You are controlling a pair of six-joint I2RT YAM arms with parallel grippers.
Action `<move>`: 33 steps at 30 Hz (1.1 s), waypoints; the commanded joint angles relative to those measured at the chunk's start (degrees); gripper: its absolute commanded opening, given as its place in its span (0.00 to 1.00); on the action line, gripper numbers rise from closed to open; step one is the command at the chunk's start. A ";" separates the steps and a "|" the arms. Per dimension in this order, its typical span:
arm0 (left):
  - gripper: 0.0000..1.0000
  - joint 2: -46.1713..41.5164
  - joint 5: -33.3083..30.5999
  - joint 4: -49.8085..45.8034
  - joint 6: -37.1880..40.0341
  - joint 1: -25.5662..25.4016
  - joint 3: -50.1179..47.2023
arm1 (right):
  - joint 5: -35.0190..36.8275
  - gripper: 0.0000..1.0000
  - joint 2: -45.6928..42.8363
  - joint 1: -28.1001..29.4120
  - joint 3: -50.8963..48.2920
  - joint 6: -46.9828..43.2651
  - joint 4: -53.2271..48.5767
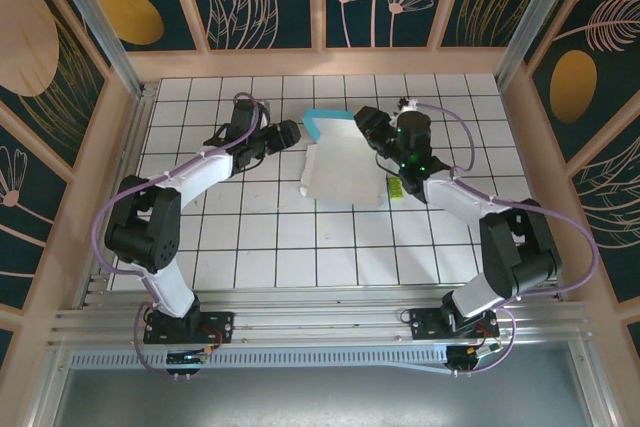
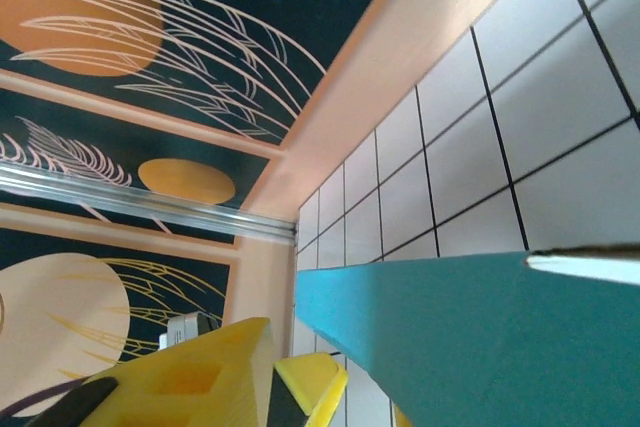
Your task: Fold the paper box
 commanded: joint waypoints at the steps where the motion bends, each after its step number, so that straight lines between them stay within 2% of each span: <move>1: 0.80 0.84 2.54 2.83 -1.08 0.09 2.57 | -0.65 0.24 -2.44 -0.98 -2.45 -4.45 0.94; 3: 0.80 0.45 2.94 3.34 -1.11 0.05 2.10 | -0.81 0.16 -1.56 -1.44 -2.82 -5.00 0.90; 7: 0.81 -2.65 0.55 2.54 0.32 0.09 -0.34 | -5.78 0.16 2.75 -1.17 -2.45 -4.51 4.75; 8: 0.82 -5.75 -0.67 2.53 0.43 0.09 -1.57 | -6.90 0.15 4.07 -0.67 -2.08 -3.85 6.12; 15: 0.83 -17.75 -18.24 -6.61 3.86 0.50 -5.05 | -9.57 0.15 14.97 4.80 4.29 0.60 11.77; 18: 0.84 -20.67 -21.63 -8.65 5.29 1.25 -6.32 | -10.89 0.14 19.86 6.50 6.08 4.53 15.09; 20: 0.84 -21.45 -21.63 -9.42 5.75 1.75 -7.12 | -10.99 0.19 21.28 7.09 6.50 5.46 14.93; 24: 0.85 -21.58 -19.74 -9.22 5.82 1.85 -8.30 | -8.61 0.39 18.27 7.19 3.92 4.72 13.90; 26: 0.86 -21.23 -19.26 -8.71 5.69 1.85 -8.67 | -7.50 0.46 15.72 7.19 2.38 4.24 12.74; 33: 0.86 -18.37 -18.86 -8.30 5.43 1.92 -7.28 | -4.54 0.54 7.92 7.19 -2.49 2.87 8.27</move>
